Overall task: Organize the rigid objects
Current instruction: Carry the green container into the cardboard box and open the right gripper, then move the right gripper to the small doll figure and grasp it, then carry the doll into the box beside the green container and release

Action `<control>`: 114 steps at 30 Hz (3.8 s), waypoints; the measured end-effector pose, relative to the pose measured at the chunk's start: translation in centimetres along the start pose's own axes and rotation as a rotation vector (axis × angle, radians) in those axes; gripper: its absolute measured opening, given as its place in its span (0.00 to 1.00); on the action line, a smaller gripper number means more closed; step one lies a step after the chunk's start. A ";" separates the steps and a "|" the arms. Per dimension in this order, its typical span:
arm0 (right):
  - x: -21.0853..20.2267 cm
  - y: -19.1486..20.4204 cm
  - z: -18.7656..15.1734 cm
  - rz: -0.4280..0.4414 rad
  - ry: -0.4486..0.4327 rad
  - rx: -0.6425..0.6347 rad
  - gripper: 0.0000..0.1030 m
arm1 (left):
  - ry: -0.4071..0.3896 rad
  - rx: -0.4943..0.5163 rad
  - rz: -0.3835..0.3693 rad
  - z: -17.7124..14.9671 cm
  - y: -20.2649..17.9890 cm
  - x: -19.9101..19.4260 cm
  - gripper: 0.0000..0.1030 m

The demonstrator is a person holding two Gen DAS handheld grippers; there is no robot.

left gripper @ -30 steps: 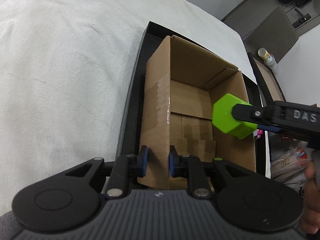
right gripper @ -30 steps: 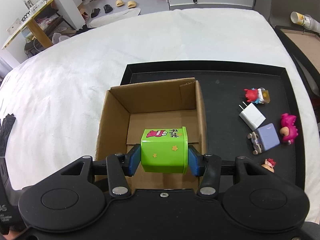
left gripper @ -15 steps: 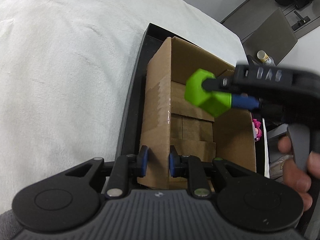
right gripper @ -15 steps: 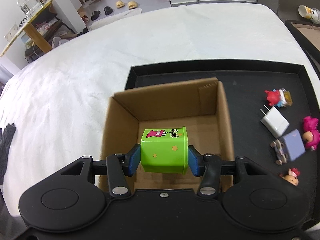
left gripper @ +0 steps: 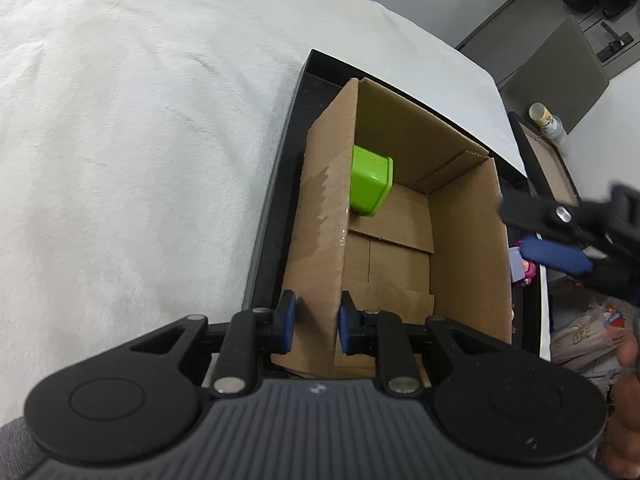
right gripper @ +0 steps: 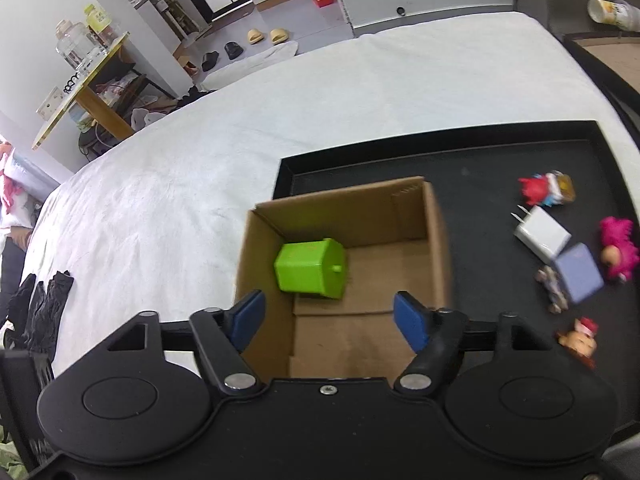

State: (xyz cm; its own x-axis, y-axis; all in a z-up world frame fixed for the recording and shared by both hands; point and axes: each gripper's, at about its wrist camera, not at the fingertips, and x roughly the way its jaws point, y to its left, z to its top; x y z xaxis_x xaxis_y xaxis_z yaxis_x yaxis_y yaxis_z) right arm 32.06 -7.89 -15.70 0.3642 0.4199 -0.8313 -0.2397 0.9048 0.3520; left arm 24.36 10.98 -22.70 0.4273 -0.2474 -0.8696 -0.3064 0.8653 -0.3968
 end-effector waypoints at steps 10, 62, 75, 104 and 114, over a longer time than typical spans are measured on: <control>-2.5 -3.2 -1.1 -0.029 -0.007 0.023 0.74 | -0.004 0.002 0.072 -0.6 -0.7 -0.8 0.20; -2.9 -19.1 -3.9 -0.109 0.055 0.237 0.73 | 0.016 0.037 0.242 -2.0 -3.7 -1.4 0.12; 3.4 -18.6 -2.7 -0.201 0.165 0.141 0.57 | 0.014 0.033 0.211 -1.9 -3.1 -1.2 0.12; -2.2 -14.7 -2.1 -0.172 0.055 0.105 0.34 | 0.016 0.044 0.200 -1.9 -3.0 -1.1 0.12; -5.1 -11.5 -1.0 -0.123 -0.020 0.059 0.34 | 0.015 0.040 0.184 -1.8 -2.7 -1.2 0.12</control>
State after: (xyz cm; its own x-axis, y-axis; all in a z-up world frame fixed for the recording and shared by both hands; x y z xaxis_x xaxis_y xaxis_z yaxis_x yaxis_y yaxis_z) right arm 32.02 -20.52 -15.97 0.4053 0.3067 -0.8612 -0.1388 0.9518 0.2737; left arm 23.10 8.14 -21.09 0.3546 -0.0896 -0.9307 -0.3444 0.9129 -0.2191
